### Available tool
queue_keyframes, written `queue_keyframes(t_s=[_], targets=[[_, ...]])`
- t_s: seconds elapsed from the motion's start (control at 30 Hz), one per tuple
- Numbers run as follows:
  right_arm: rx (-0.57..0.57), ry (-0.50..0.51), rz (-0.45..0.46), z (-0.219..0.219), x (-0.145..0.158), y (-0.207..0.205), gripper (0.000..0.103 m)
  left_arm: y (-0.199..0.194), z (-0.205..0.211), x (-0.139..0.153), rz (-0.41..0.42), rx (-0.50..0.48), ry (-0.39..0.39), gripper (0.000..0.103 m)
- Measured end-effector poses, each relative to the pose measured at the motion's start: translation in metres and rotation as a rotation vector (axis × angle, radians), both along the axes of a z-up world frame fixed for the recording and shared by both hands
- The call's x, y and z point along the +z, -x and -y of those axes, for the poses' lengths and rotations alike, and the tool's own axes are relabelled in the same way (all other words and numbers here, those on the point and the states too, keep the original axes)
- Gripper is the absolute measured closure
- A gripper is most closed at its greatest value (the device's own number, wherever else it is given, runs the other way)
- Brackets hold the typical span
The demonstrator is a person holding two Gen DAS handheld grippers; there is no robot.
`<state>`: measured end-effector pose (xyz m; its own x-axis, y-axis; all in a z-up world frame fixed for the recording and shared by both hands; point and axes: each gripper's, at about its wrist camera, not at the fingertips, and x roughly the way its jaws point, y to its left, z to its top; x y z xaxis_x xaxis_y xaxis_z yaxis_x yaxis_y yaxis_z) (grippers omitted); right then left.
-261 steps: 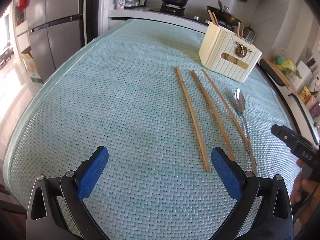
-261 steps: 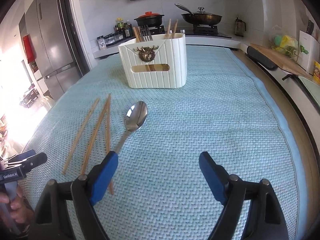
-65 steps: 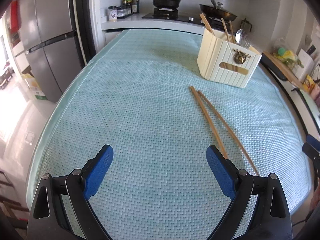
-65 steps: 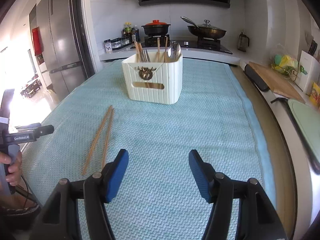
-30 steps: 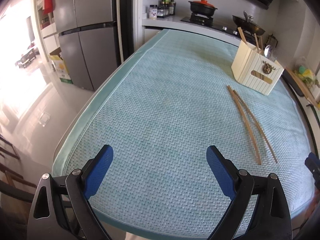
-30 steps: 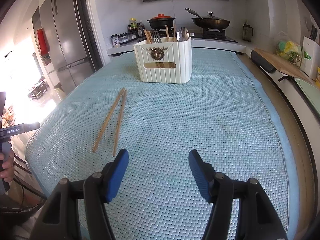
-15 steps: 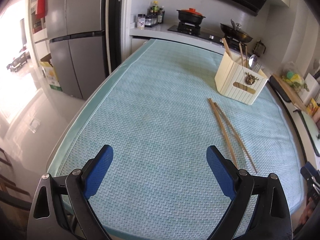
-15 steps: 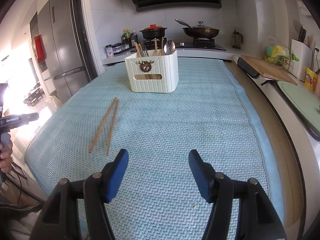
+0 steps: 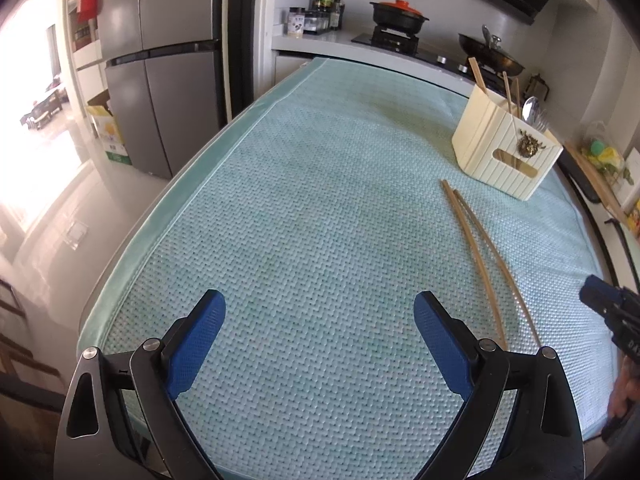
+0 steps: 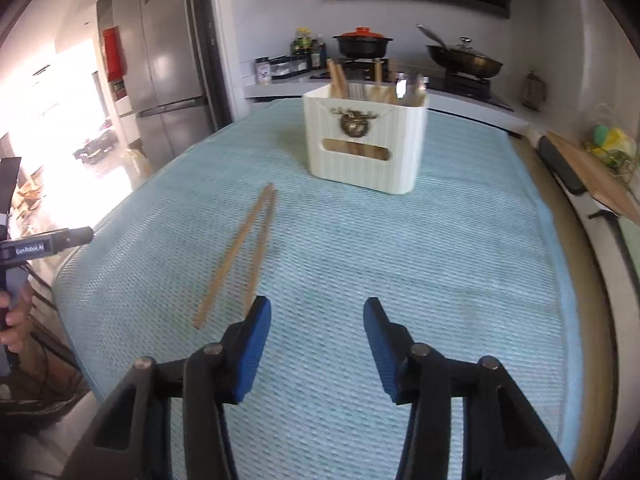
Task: Organize utensils
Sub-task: 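Lower the right tool onto a wooden chopstick and close on it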
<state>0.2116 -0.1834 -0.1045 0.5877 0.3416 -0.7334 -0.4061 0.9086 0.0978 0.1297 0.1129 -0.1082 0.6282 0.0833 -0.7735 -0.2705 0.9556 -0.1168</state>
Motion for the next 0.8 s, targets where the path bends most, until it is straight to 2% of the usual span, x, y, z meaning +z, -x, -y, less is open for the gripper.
queue_keyframes(t_s=[0.07,0.2,0.3,0.33,0.37,0.43,0.6,0.7,0.8], targets=[[0.055,0.005,-0.027,-0.026,-0.007,-0.021,0.072,-0.005,0.004,-0.006,-0.009,-0.014,0.014,0.007],[0.109,0.047,-0.094,-0.069,-0.033,-0.057,0.072,-0.008,0.016,-0.014,-0.025,-0.05,0.015,0.007],[0.113,0.124,-0.121,-0.088,-0.056,-0.071,0.073,-0.007,0.022,-0.016,-0.03,-0.075,0.009,0.007],[0.103,0.142,-0.132,-0.089,-0.063,-0.073,0.087,-0.006,0.023,-0.017,-0.031,-0.082,0.006,0.007],[0.083,0.139,-0.129,-0.087,-0.065,-0.073,0.096,-0.005,0.024,-0.017,-0.033,-0.086,0.0,0.007],[0.048,0.098,-0.143,-0.079,-0.065,-0.069,0.097,-0.005,0.026,-0.02,-0.041,-0.089,-0.009,0.007],[-0.103,0.068,-0.16,-0.035,-0.066,-0.045,0.097,-0.011,0.038,-0.027,-0.061,-0.121,0.005,0.007],[-0.204,0.07,-0.166,0.0,-0.069,-0.022,0.097,-0.018,0.052,-0.031,-0.074,-0.168,0.016,0.007],[-0.253,0.067,-0.173,0.025,-0.069,0.0,0.096,-0.031,0.064,-0.032,-0.083,-0.231,0.053,0.007]])
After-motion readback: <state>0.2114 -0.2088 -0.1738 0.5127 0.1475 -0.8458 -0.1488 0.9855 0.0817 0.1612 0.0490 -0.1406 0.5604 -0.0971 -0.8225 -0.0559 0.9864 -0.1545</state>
